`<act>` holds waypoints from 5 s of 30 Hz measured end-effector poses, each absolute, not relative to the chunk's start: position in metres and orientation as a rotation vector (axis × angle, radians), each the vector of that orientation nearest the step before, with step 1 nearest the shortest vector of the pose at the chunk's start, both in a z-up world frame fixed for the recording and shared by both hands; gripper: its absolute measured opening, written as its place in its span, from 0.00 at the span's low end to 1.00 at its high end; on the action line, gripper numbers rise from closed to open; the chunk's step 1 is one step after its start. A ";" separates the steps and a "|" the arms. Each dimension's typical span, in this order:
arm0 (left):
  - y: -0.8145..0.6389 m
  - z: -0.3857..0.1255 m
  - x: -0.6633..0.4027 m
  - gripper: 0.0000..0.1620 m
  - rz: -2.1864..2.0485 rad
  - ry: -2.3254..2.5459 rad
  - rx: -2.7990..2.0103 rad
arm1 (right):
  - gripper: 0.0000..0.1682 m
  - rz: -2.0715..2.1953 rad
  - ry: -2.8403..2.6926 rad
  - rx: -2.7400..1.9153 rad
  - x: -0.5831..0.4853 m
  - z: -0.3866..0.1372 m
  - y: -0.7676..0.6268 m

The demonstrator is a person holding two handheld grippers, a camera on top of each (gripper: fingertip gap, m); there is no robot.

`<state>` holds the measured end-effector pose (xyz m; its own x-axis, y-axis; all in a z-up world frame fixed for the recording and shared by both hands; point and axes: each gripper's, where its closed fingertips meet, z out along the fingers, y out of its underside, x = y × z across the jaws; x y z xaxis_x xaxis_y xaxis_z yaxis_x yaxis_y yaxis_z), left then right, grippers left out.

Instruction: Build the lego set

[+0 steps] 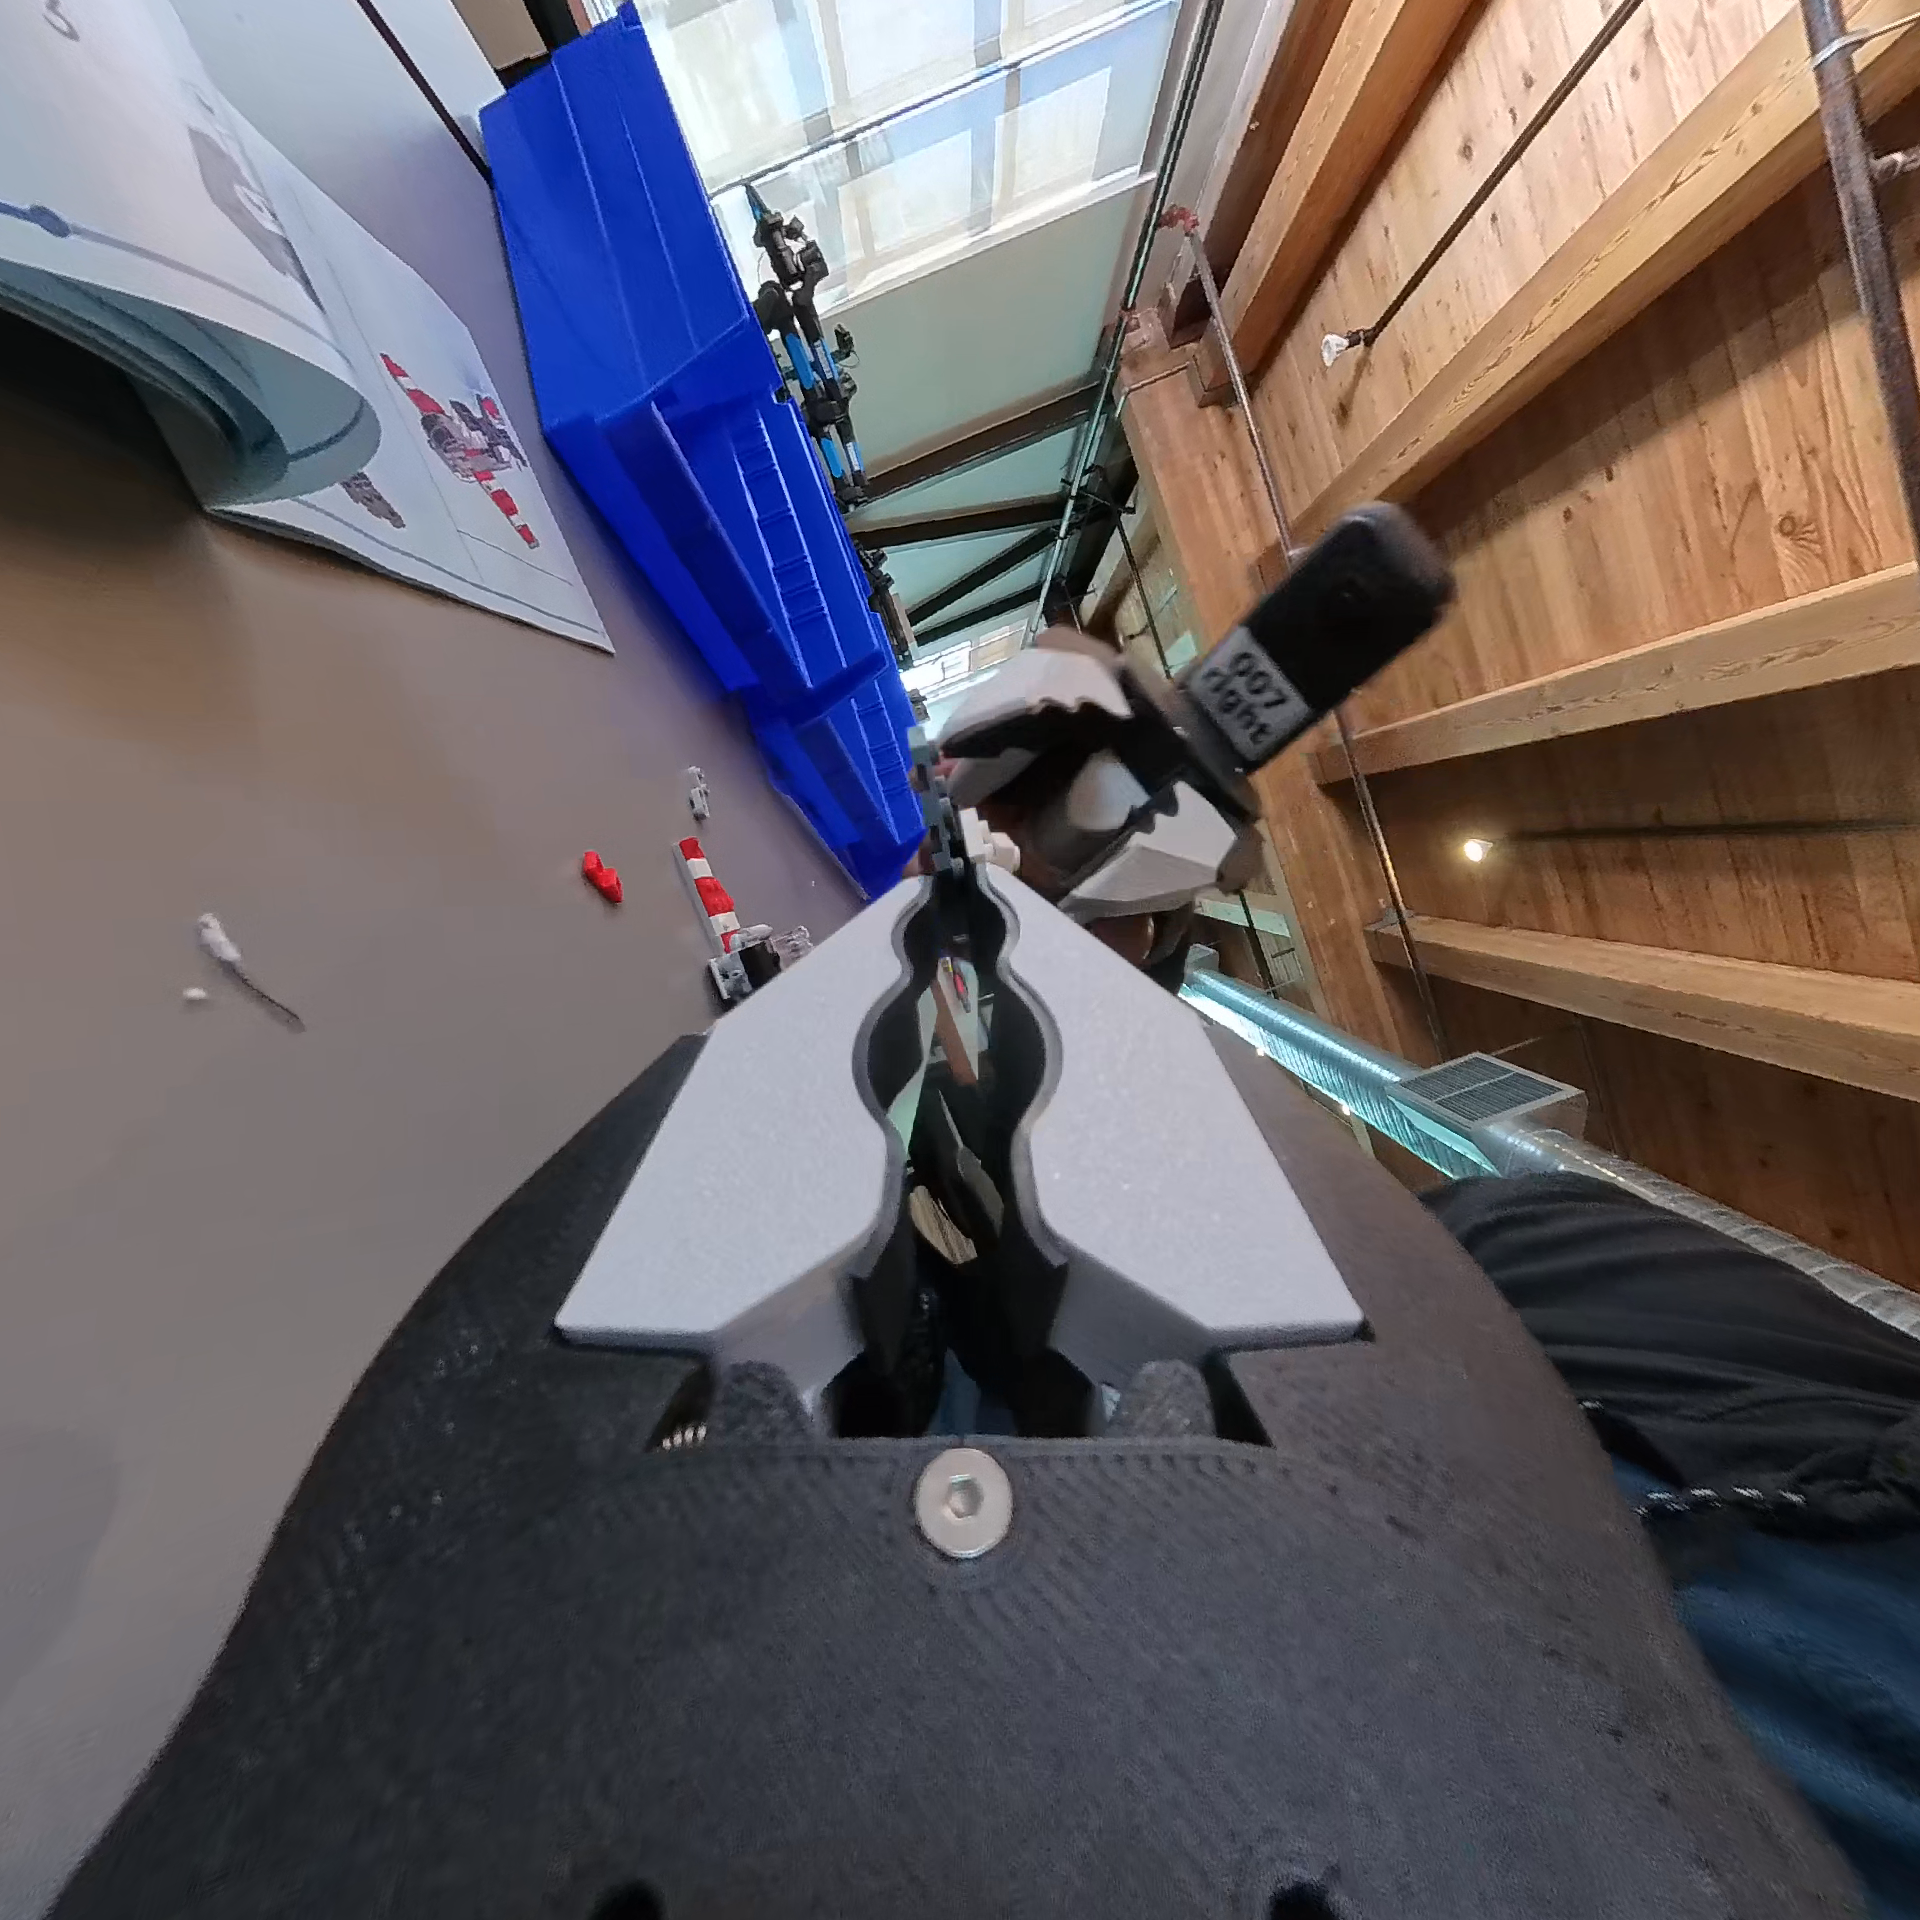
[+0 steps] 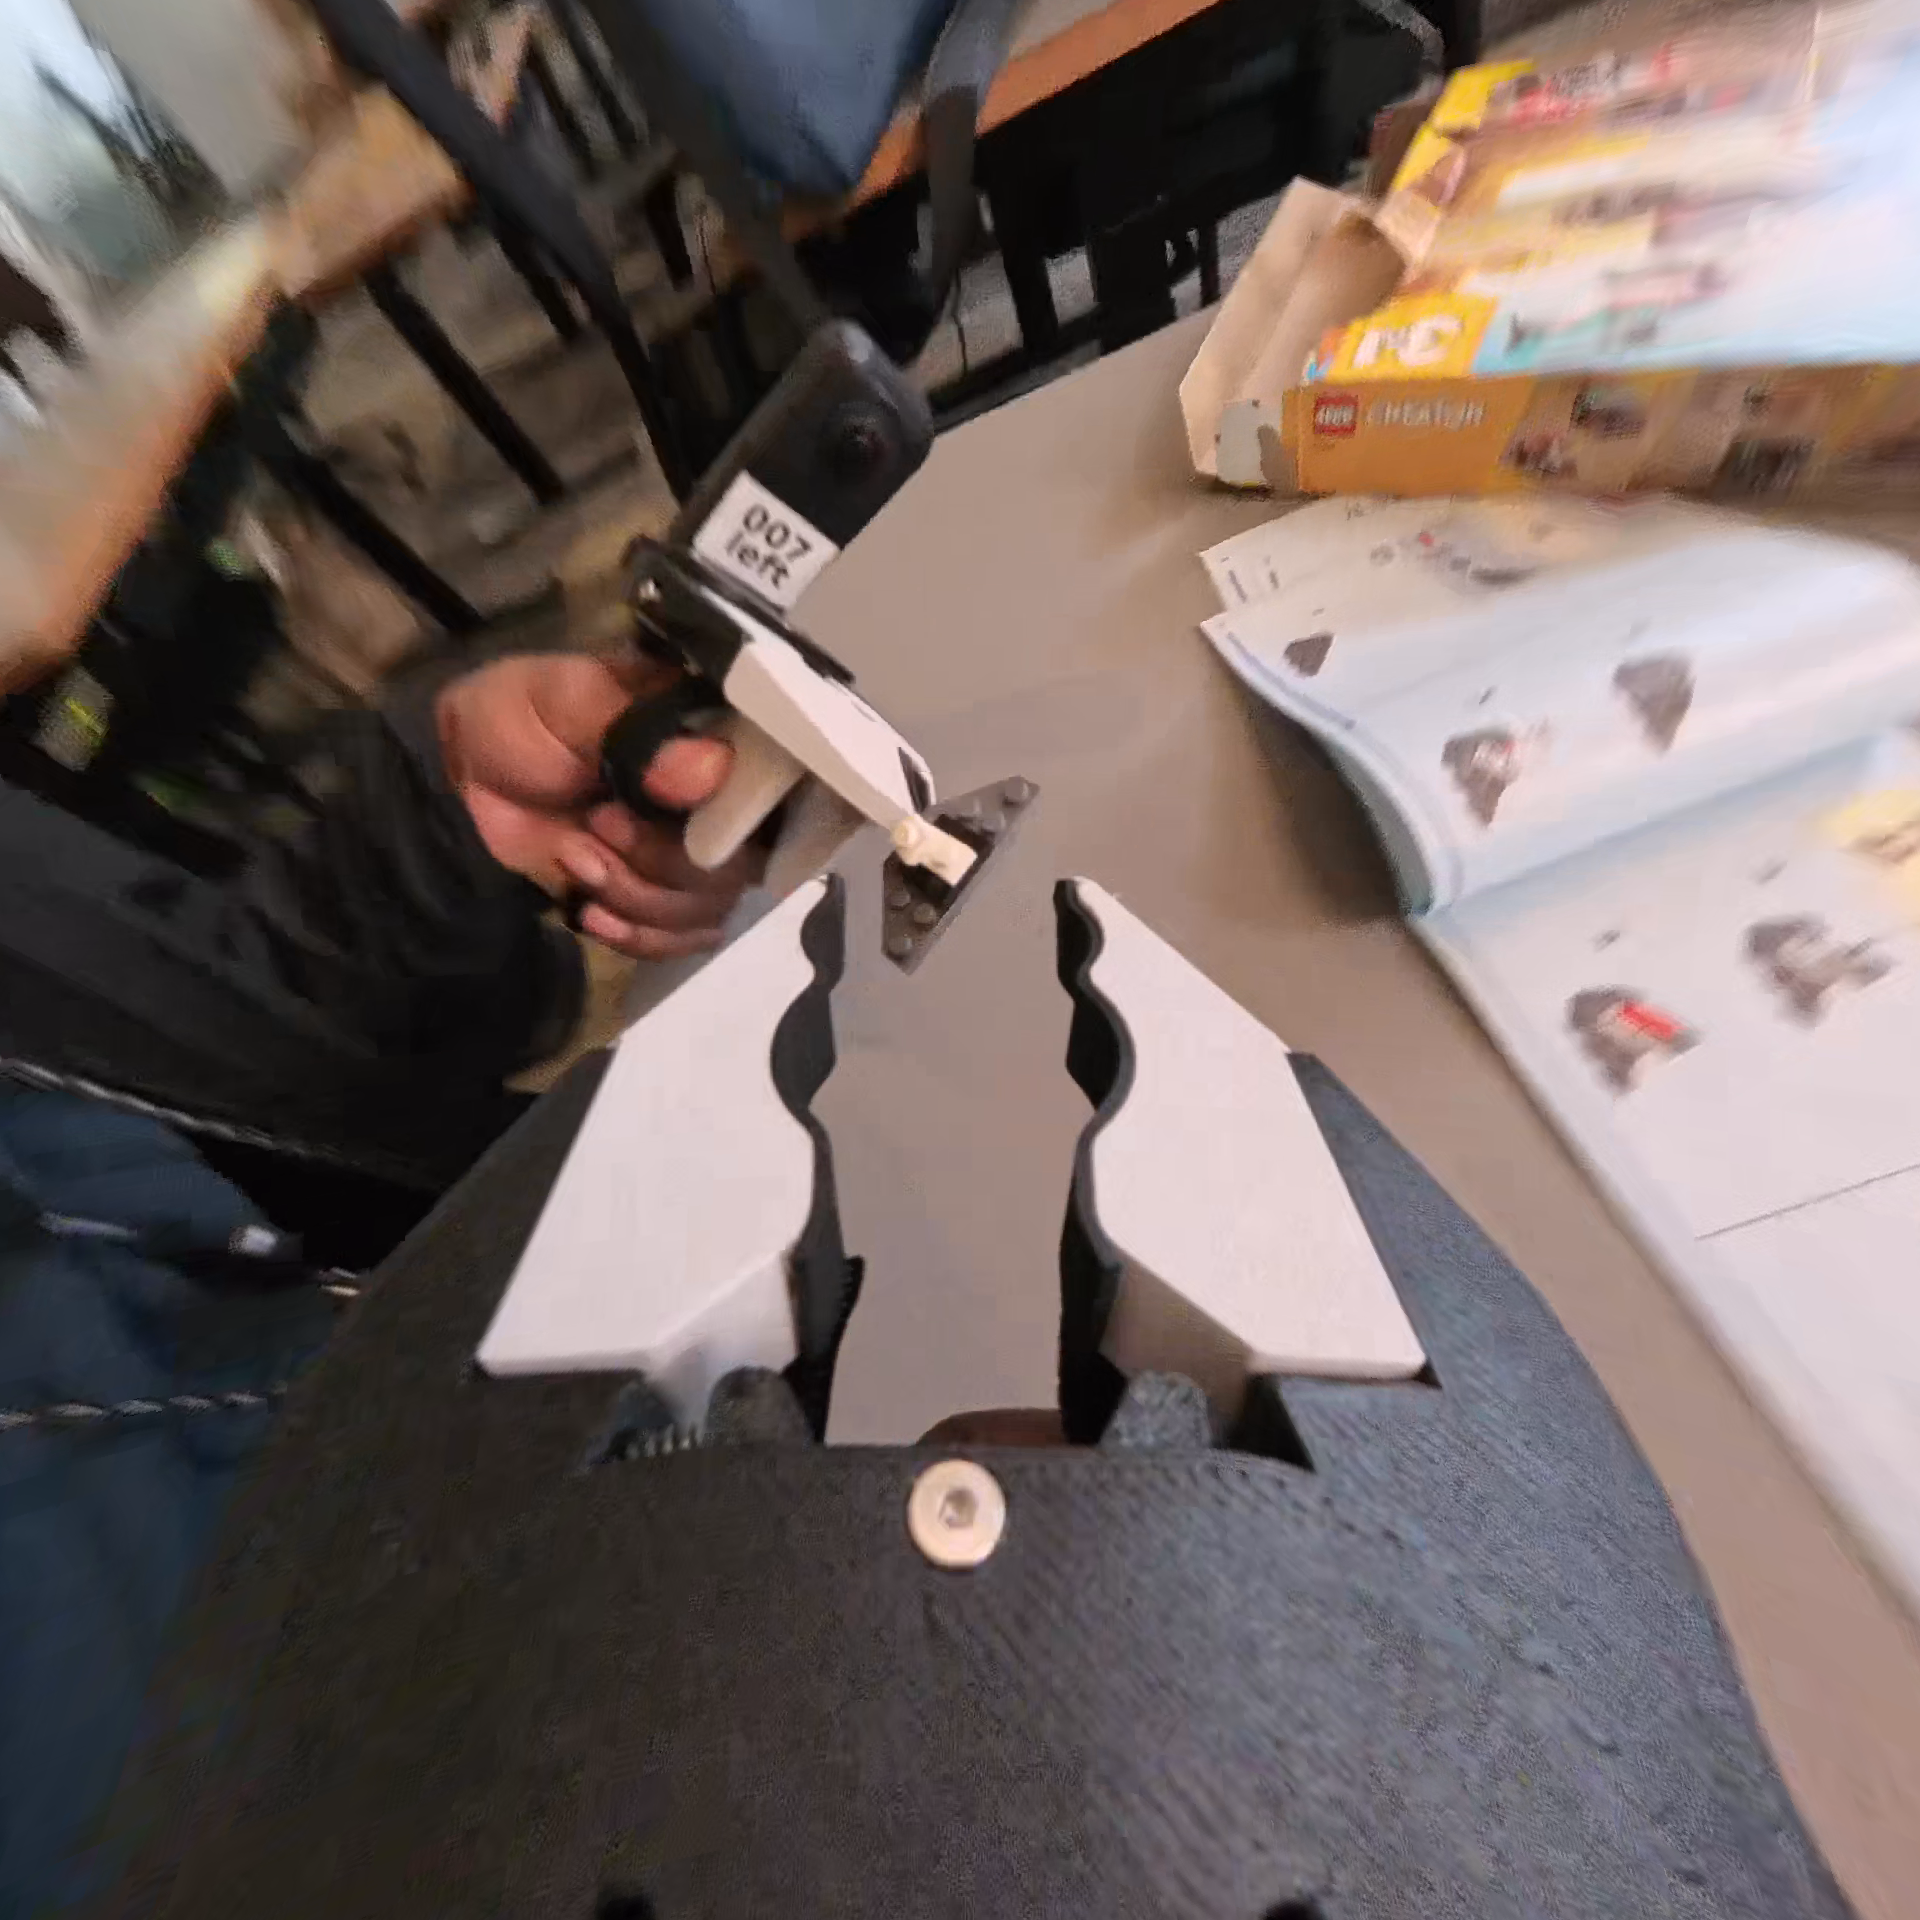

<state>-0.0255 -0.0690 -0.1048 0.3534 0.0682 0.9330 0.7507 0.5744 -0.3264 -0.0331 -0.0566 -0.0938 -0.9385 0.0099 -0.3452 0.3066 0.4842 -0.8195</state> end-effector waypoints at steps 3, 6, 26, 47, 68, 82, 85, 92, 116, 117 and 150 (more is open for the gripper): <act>-0.062 -0.102 -0.023 0.02 -0.549 -1.112 -0.889 | 0.27 -1.405 2.211 0.490 -0.026 -0.094 -0.051; -0.052 -0.097 -0.019 0.02 -0.577 -1.072 -0.911 | 0.28 -1.379 2.055 0.586 -0.021 -0.090 -0.049; -0.039 -0.090 -0.007 0.02 -0.580 -0.992 -1.001 | 0.12 -1.271 1.962 0.486 -0.007 -0.089 -0.046; -0.021 -0.095 0.009 0.02 -0.548 -0.930 -1.196 | 0.12 -0.953 2.053 0.329 0.012 -0.098 -0.024; -0.012 -0.105 0.017 0.02 -0.515 -0.910 -1.321 | 0.12 -0.750 2.084 0.268 0.020 -0.108 -0.014; -0.010 -0.114 0.016 0.02 -0.493 -0.937 -1.378 | 0.11 -0.640 2.069 0.284 0.020 -0.117 -0.012; -0.011 -0.115 0.015 0.02 -0.491 -0.942 -1.375 | 0.11 -0.649 2.051 0.308 0.019 -0.118 -0.014; -0.010 -0.118 0.016 0.02 -0.496 -0.951 -1.390 | 0.11 -0.660 2.025 0.336 0.019 -0.121 -0.013; -0.053 -0.138 -0.030 0.02 -0.399 -1.245 -1.099 | 0.19 -1.700 2.398 0.687 -0.042 -0.118 0.034; -0.054 -0.137 -0.031 0.02 -0.396 -1.245 -1.095 | 0.19 -1.749 2.404 0.698 -0.043 -0.116 0.047; -0.023 -0.127 -0.023 0.02 -0.474 -1.145 -1.145 | 0.09 -1.193 3.027 0.757 0.050 -0.206 0.164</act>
<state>-0.0229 -0.0226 -0.1265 0.3978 0.2344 0.8870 0.7932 0.3980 -0.4609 0.0497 0.1641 -0.2063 -0.8785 0.4773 0.0192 0.3358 0.6457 -0.6858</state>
